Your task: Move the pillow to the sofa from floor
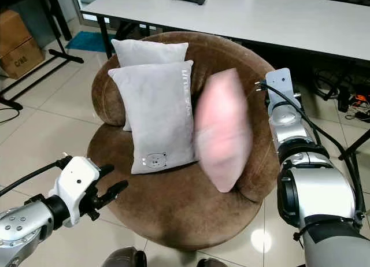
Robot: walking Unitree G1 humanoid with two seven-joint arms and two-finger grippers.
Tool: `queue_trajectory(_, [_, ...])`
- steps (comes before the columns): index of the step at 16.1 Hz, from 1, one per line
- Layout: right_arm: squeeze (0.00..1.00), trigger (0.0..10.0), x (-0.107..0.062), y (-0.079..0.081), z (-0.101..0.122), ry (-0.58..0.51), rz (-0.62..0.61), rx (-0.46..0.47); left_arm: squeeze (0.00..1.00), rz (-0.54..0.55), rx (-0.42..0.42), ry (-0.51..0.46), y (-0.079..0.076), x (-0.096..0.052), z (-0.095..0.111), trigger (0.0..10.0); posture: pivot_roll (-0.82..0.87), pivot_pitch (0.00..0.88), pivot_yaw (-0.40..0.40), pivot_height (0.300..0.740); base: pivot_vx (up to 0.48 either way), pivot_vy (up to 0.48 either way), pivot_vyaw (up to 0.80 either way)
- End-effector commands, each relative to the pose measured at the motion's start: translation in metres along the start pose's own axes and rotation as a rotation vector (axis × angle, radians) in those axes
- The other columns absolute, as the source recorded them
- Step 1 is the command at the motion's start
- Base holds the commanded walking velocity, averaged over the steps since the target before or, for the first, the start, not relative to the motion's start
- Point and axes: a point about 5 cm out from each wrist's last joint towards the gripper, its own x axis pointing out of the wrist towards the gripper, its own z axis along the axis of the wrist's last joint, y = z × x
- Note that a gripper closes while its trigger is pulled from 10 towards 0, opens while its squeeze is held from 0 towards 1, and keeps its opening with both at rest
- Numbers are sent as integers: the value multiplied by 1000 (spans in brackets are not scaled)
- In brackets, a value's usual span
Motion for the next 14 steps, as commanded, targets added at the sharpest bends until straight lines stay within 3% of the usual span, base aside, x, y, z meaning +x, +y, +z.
queue_trajectory(1, [1000,10000,2,-7,9,-26,-17,-9,0,-5,5,9,-1,2,-1,10000,274,99,-13,740,0,0,0])
queue_trajectory(3, [1000,10000,2,-11,5,-14,-33,40,0,-5,5,7,-2,5,-2,10000,270,91,-15,740,0,0,0])
queue_trajectory(5, [1000,10000,2,-10,5,-24,10,184,0,33,0,0,1,9,-2,10000,258,71,-22,740,0,0,0])
queue_trajectory(6, [1000,10000,1,-9,5,-28,20,207,0,41,-2,2,2,11,-2,10000,252,63,-24,740,0,0,0])
queue_trajectory(12, [1000,10000,-9,10,-9,-150,218,442,0,202,-56,-76,16,27,-4,10000,147,0,-28,740,0,0,0])
queue_trajectory(13, [898,10000,-20,18,-16,-192,259,473,0,244,-88,-98,18,28,-4,10000,118,0,-28,740,0,0,0])
queue_trajectory(14, [0,10000,-37,24,-24,-217,277,491,0,281,-99,-113,20,29,-4,10000,101,0,-28,740,0,0,0])
